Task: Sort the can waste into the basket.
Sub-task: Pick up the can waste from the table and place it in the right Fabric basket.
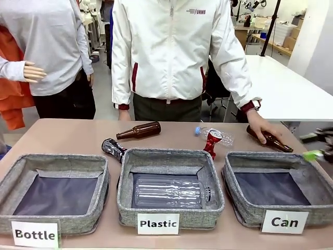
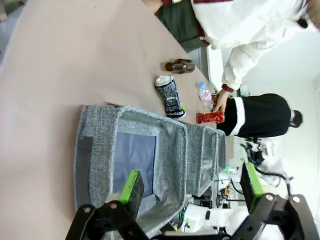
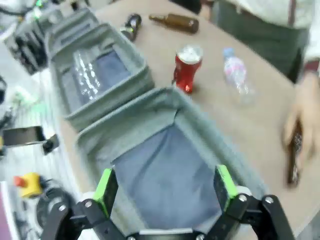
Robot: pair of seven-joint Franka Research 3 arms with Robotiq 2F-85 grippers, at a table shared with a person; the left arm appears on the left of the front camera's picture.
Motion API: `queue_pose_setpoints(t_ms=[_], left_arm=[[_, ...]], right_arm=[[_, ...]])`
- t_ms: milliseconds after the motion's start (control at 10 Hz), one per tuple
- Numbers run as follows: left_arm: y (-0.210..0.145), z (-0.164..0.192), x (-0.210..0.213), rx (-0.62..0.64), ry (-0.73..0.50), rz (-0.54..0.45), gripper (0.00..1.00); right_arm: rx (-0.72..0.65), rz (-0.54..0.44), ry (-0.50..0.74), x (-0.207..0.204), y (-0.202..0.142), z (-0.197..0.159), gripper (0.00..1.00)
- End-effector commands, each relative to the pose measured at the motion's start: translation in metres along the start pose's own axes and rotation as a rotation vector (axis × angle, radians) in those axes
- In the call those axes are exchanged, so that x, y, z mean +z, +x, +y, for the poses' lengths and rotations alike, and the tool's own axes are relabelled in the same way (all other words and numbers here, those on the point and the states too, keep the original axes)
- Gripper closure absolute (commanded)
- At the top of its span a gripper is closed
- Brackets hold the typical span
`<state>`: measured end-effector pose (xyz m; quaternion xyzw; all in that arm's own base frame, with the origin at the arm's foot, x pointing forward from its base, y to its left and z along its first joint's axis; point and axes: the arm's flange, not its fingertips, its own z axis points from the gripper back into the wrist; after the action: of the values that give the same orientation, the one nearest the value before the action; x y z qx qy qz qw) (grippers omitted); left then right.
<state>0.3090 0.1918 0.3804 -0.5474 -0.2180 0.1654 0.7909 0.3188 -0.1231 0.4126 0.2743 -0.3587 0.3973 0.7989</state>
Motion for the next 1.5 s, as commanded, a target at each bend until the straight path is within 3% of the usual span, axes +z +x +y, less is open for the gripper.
queue_pose_setpoints(t_ms=[0, 200, 400, 600, 900, 1400], left_arm=[[0.001, 0.001, 0.0, -0.019, -0.015, -0.003, 0.0], [0.001, 0.001, 0.0, -0.019, -0.015, -0.003, 0.0], [0.001, 0.001, 0.0, -0.019, -0.015, -0.003, 0.0], [0.001, 0.001, 0.0, -0.019, -0.015, -0.003, 0.0], [0.001, 0.001, 0.0, -0.019, -0.015, -0.003, 0.0], [0.001, 0.001, 0.0, -0.019, -0.015, -0.003, 0.0]], right_arm=[[-0.251, 0.018, -0.085, 0.053, -0.026, 0.039, 0.0], [-0.417, -0.04, -0.111, 0.079, -0.058, 0.042, 0.0], [-0.404, -0.125, -0.11, 0.081, -0.069, 0.026, 0.0], [-0.39, -0.136, -0.108, 0.073, -0.064, 0.01, 0.0], [-0.201, -0.124, -0.167, 0.041, -0.014, -0.001, 0.0], [0.246, -0.059, -0.115, -0.069, 0.071, -0.035, 0.0]])
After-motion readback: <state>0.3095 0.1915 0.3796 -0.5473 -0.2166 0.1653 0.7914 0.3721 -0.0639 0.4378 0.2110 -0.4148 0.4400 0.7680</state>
